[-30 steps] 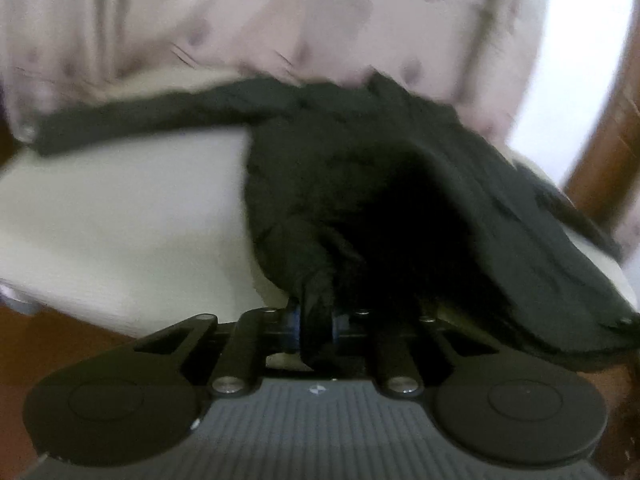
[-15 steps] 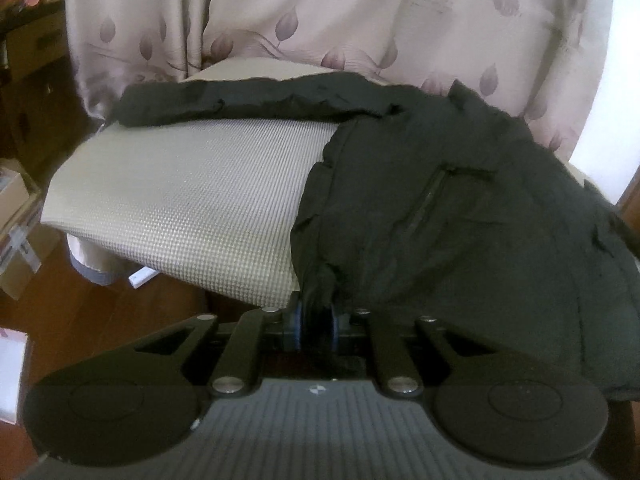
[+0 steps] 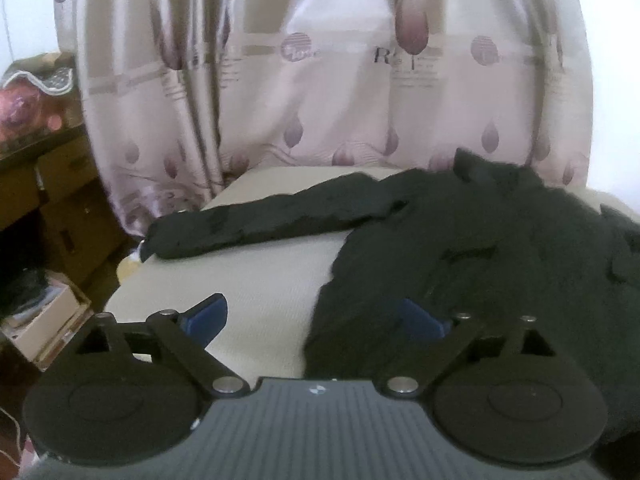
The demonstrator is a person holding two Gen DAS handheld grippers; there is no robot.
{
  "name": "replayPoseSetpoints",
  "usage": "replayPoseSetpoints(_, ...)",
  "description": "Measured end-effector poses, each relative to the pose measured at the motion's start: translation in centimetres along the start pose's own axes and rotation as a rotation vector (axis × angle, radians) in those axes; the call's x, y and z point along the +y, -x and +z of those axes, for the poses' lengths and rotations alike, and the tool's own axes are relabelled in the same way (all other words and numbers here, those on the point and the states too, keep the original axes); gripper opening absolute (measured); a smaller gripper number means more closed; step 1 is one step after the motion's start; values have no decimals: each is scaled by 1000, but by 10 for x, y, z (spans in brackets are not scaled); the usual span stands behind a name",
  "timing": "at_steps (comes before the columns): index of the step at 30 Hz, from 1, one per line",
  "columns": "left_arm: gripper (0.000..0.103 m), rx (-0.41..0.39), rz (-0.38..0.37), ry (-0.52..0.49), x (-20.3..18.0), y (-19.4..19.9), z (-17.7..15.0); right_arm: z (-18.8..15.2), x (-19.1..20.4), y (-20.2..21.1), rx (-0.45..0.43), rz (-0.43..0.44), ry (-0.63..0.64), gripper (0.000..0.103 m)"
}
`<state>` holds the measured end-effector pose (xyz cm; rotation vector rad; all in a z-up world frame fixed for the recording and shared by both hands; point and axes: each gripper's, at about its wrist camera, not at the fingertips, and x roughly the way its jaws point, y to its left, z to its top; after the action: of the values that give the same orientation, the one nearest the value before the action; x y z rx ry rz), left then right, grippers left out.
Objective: Fold large clothes
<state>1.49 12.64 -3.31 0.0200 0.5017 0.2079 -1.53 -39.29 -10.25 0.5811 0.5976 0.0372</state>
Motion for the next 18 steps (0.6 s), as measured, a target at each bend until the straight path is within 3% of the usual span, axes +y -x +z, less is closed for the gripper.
replayPoseSetpoints(8, 100, 6, -51, 10, -38, -24, 22, 25, 35, 7, -75, -62, 153, 86)
replayPoseSetpoints(18, 101, 47, -40, -17, -67, -59, 36, 59, 17, -17, -86, -90, 124, 87)
